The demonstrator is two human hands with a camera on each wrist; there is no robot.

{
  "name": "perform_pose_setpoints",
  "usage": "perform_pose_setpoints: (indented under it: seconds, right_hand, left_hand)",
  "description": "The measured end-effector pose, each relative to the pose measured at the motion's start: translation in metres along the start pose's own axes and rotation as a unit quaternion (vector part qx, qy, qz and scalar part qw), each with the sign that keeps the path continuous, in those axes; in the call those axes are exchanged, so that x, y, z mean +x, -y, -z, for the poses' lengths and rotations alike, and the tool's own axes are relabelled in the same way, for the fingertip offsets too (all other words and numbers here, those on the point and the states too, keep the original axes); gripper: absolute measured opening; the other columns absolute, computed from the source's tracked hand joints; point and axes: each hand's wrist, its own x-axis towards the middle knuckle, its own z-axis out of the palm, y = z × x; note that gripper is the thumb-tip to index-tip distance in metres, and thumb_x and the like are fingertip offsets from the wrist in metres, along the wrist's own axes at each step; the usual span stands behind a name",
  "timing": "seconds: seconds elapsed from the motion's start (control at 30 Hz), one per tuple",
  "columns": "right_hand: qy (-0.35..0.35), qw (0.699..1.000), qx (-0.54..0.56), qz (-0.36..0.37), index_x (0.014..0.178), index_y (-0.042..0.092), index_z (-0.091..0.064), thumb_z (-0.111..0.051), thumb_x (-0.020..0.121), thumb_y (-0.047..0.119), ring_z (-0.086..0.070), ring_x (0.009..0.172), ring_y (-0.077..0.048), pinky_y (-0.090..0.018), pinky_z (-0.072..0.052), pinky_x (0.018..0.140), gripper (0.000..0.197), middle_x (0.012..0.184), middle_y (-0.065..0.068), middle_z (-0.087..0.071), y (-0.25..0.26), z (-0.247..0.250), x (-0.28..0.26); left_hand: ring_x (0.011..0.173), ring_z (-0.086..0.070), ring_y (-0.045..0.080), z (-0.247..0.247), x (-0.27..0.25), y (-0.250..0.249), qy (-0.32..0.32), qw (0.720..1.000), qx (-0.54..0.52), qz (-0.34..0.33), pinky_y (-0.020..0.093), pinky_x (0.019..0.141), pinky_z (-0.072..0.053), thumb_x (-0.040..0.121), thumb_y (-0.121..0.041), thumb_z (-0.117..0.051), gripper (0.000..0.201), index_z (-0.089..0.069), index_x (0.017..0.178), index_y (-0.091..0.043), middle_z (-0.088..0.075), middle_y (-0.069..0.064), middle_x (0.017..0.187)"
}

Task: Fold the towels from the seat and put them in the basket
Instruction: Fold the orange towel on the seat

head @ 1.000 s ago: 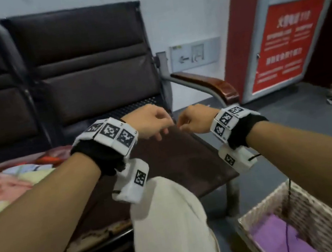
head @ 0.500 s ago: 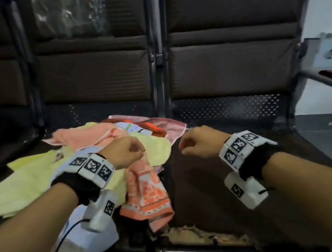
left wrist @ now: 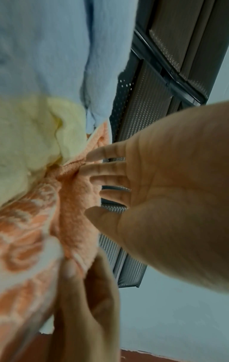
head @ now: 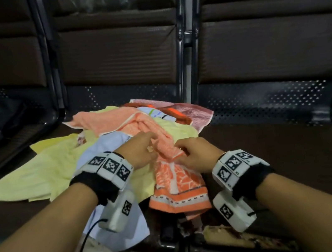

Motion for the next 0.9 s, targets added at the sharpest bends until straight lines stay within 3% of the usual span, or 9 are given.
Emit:
perform_pose_setpoints:
  seconds: [0.1,0.23,0.33,0.43,0.6,0.7,0.8,0.83,0.9]
  right_hand:
    - [-0.066,0.996,0.019,0.048,0.111,0.015,-0.066,-0.063,0.086,0.022,-0.059,0.097,-0.017,-0.020,-0.033,0.071,0.026,0.105,-0.001,-0.067,-0.003,0.033,-0.027]
    - [-0.106,0.989,0.075,0.073,0.101,0.020,-0.069,-0.067,0.083,0.015,-0.060,0.097,-0.015,-0.028,-0.044,0.085,0.019,0.102,0.002,-0.065,-0.014,0.079,-0.068]
    - [-0.156,0.976,0.123,0.083,0.088,0.032,-0.065,-0.068,0.080,0.009,-0.060,0.093,-0.014,-0.029,-0.046,0.084,0.024,0.098,-0.002,-0.062,-0.027,0.108,-0.097]
    - [-0.245,0.951,0.169,0.082,0.079,0.030,-0.064,-0.061,0.077,0.000,-0.061,0.080,-0.010,-0.029,-0.048,0.076,0.031,0.086,0.003,-0.065,-0.045,0.127,-0.118]
    - [-0.342,0.935,0.092,0.000,0.079,0.028,-0.062,-0.060,0.074,0.004,-0.059,0.077,-0.011,-0.029,-0.046,0.075,0.025,0.076,0.010,-0.064,-0.086,0.133,-0.132]
    - [-0.248,0.968,-0.028,-0.012,0.090,0.028,-0.070,-0.072,0.072,0.019,-0.058,0.083,-0.008,-0.020,-0.037,0.072,0.020,0.085,0.010,-0.065,-0.099,0.126,-0.136]
    - [0.030,0.995,-0.092,-0.031,0.093,0.032,-0.072,-0.075,0.070,0.053,-0.061,0.079,0.000,-0.018,-0.043,0.072,0.032,0.086,0.016,-0.068,-0.110,0.112,-0.137]
    - [0.110,0.987,-0.102,-0.050,0.089,0.032,-0.072,-0.069,0.071,0.061,-0.062,0.076,0.001,-0.019,-0.046,0.071,0.034,0.083,0.016,-0.069,-0.115,0.105,-0.136]
    - [0.183,0.974,-0.109,-0.075,0.079,0.027,-0.071,-0.056,0.077,0.068,-0.065,0.071,-0.003,-0.020,-0.045,0.066,0.044,0.076,0.012,-0.070,-0.125,0.091,-0.132]
  left_hand:
    - [0.106,-0.052,0.020,0.000,0.004,-0.006,-0.057,0.997,-0.031,-0.031,0.025,0.089,-0.041,0.087,-0.014,-0.060,0.060,-0.031,0.140,-0.013,-0.043,0.011,0.131]
    - [0.122,-0.043,0.023,-0.003,0.011,-0.023,-0.117,0.989,-0.063,-0.071,0.038,0.103,-0.040,0.078,-0.013,-0.065,0.078,-0.025,0.144,-0.021,-0.036,0.007,0.135]
    - [0.103,-0.037,0.017,-0.007,0.017,-0.044,-0.165,0.982,0.025,-0.087,0.037,0.097,-0.037,0.076,-0.022,-0.065,0.048,-0.048,0.121,-0.028,-0.034,-0.003,0.105]
    - [0.098,-0.046,0.021,-0.005,0.014,-0.078,-0.186,0.974,0.029,-0.128,0.033,0.087,-0.038,0.083,-0.026,-0.063,0.011,-0.054,0.088,-0.025,-0.040,-0.005,0.095]
    - [0.092,-0.058,0.021,-0.013,0.001,-0.146,-0.204,0.960,-0.046,-0.185,0.035,0.081,-0.044,0.073,-0.043,-0.055,0.034,-0.063,0.087,-0.013,-0.062,0.002,0.093]
    - [0.087,-0.060,0.020,-0.037,-0.004,-0.163,-0.110,0.966,-0.027,-0.234,0.033,0.075,-0.046,0.076,-0.032,-0.066,0.023,-0.062,0.089,-0.014,-0.065,0.001,0.092]
    - [0.095,-0.059,0.023,-0.055,-0.005,-0.158,0.163,0.955,0.085,-0.233,0.030,0.079,-0.045,0.078,-0.025,-0.072,0.039,-0.059,0.112,-0.011,-0.062,0.008,0.106]
    - [0.099,-0.058,0.023,-0.057,-0.002,-0.153,0.203,0.949,0.096,-0.219,0.029,0.083,-0.045,0.080,-0.023,-0.071,0.044,-0.058,0.119,-0.012,-0.061,0.008,0.110]
    - [0.100,-0.058,0.019,-0.053,0.006,-0.143,0.177,0.961,0.072,-0.198,0.024,0.083,-0.044,0.085,-0.020,-0.066,0.038,-0.059,0.121,-0.016,-0.062,0.005,0.112]
